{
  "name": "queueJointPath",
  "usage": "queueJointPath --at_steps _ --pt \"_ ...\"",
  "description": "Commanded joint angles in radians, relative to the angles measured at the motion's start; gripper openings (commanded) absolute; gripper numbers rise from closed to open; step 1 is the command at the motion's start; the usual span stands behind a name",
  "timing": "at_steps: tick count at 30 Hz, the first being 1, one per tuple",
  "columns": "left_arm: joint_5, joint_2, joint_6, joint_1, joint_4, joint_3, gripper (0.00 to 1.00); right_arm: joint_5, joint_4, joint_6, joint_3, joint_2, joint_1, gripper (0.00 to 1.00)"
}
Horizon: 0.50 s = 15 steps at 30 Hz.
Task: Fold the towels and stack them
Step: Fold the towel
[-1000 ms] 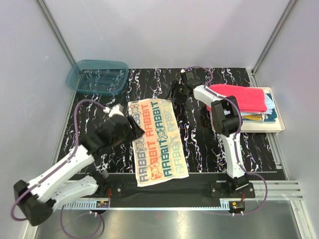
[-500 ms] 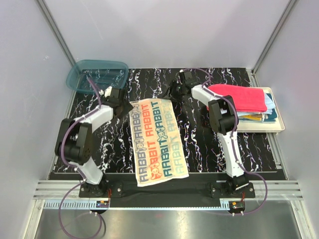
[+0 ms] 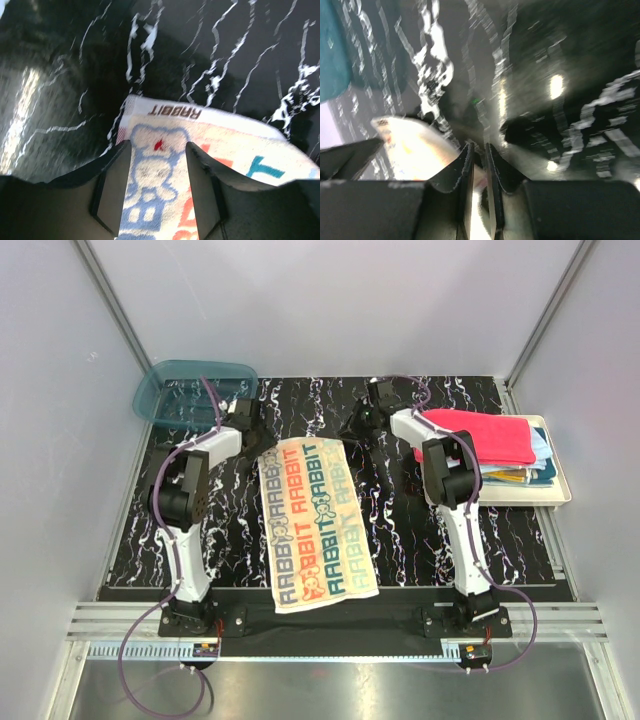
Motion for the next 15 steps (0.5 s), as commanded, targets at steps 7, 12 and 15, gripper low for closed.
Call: queueJointPath --at_steps 7,12,15 --pt "0.013 0.066 0.097 0.008 -0.073 0.193 0.55 0.200 0.065 -0.120 -0.091 -0.127 -0.033 0.21" --pt "-0.116 0.060 0.090 0.006 -0.179 0.233 0.54 0.081 0.065 -0.080 -0.080 -0.109 -0.035 0.48" --pt "-0.177 0.019 0.057 0.014 -0.186 0.171 0.58 -0.004 0.053 -0.019 -0.072 -0.089 -0.035 0.59"
